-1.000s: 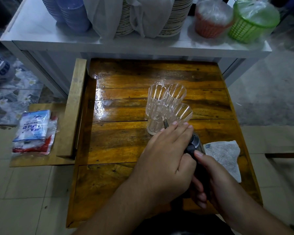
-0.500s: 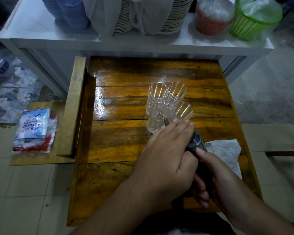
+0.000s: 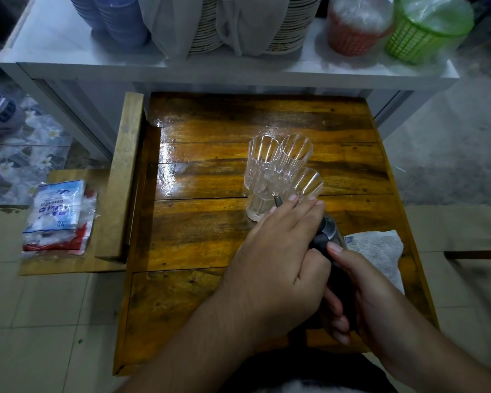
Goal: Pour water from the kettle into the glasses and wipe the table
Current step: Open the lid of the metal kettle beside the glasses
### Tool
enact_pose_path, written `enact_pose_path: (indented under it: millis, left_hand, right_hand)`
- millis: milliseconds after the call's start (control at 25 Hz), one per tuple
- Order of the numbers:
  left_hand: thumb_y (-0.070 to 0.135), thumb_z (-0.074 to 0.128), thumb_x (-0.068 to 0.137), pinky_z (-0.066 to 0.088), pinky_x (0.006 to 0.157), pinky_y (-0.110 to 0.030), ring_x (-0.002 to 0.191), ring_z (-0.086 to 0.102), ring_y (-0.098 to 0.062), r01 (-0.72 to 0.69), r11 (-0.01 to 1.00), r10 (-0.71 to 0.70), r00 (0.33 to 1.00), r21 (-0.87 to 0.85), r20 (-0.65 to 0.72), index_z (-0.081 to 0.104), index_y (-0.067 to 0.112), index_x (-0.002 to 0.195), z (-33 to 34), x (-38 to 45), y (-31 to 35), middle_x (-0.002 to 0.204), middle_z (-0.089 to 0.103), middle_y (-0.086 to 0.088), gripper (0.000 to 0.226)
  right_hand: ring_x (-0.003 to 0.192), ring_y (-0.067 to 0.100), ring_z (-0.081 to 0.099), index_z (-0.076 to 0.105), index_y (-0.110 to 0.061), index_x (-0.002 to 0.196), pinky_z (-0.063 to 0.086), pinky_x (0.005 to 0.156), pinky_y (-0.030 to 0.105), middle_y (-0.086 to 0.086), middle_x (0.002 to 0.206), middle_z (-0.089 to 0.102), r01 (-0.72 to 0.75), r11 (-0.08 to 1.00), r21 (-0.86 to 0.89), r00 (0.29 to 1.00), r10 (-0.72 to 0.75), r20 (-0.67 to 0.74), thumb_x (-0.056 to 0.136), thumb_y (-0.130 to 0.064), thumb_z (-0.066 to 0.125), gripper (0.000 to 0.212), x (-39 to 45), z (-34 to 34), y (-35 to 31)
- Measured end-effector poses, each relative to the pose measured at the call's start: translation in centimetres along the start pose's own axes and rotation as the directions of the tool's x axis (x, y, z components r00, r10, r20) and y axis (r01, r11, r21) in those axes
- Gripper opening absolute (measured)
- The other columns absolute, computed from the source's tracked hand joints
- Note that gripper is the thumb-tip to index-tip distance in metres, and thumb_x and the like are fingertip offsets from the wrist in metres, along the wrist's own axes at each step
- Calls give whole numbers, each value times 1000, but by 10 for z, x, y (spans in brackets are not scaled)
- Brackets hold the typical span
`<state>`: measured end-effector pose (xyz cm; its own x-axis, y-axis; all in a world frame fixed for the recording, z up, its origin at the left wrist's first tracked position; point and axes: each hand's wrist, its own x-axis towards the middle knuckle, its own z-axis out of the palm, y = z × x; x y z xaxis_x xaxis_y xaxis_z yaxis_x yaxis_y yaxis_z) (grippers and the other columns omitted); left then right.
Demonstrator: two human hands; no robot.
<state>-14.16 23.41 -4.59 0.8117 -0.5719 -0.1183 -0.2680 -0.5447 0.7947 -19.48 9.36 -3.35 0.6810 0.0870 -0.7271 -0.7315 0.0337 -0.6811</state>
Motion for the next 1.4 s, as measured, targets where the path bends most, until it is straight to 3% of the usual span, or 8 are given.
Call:
enact_pose_path:
  millis: [240, 760, 960, 1200, 1320, 1400]
  left_hand:
    - [41, 18, 81, 5, 121, -29, 148, -1, 6, 10, 1000, -10, 1000, -13, 8, 22, 26, 157, 0, 0, -1, 164, 18, 14, 78]
    - [32, 27, 88, 5, 120, -27, 146, 0, 9, 45, 999, -44, 998, -25, 37, 22, 27, 157, -8, 1, 1, 164, 18, 17, 69]
    - [32, 27, 89, 7, 121, -29, 146, 2, 8, 52, 998, -51, 998, -23, 24, 23, 26, 157, -7, 1, 1, 164, 19, 16, 69]
    - [35, 26, 88, 9, 121, -31, 146, 0, 9, 71, 997, -71, 997, -17, 4, 21, 27, 157, -4, -2, 3, 164, 17, 17, 70]
    - [34, 27, 88, 6, 119, -24, 146, -1, 9, 81, 996, -82, 997, -24, -16, 19, 28, 157, -2, -4, 6, 164, 16, 16, 70]
    - [33, 28, 89, 3, 114, -15, 146, -2, 9, 84, 996, -85, 996, -8, -41, 19, 27, 158, 0, -6, 10, 164, 16, 16, 70]
  right_hand:
    - [42, 21, 40, 51, -5, 61, 35, 44, 31, 14, 52, 39, -7, 1000, 6, 1000, 7, -4, 77, -63, 51, 60, -1, 0, -1]
    - [43, 23, 43, 51, -5, 56, 37, 46, 32, 14, 51, 41, -1, 1000, 1, 1000, 1, 15, 82, -65, 51, 66, -1, 2, -4]
    - [44, 26, 47, 52, -4, 54, 40, 49, 32, 15, 49, 46, 6, 999, -36, 1000, -5, 13, 88, -61, 40, 68, -1, 4, -5]
    - [47, 30, 52, 61, 4, 64, 44, 50, 33, 21, 54, 54, 59, 998, -33, 998, -58, 11, 90, -58, 39, 71, 1, 4, 0]
    - [47, 31, 51, 61, 13, 73, 41, 50, 36, 23, 54, 55, 66, 998, 19, 998, -66, 3, 97, -46, 33, 70, 3, 4, 3]
    - [46, 31, 50, 64, 10, 72, 40, 51, 36, 21, 52, 55, 70, 997, 28, 998, -70, 6, 98, -39, 33, 63, 4, 2, 6]
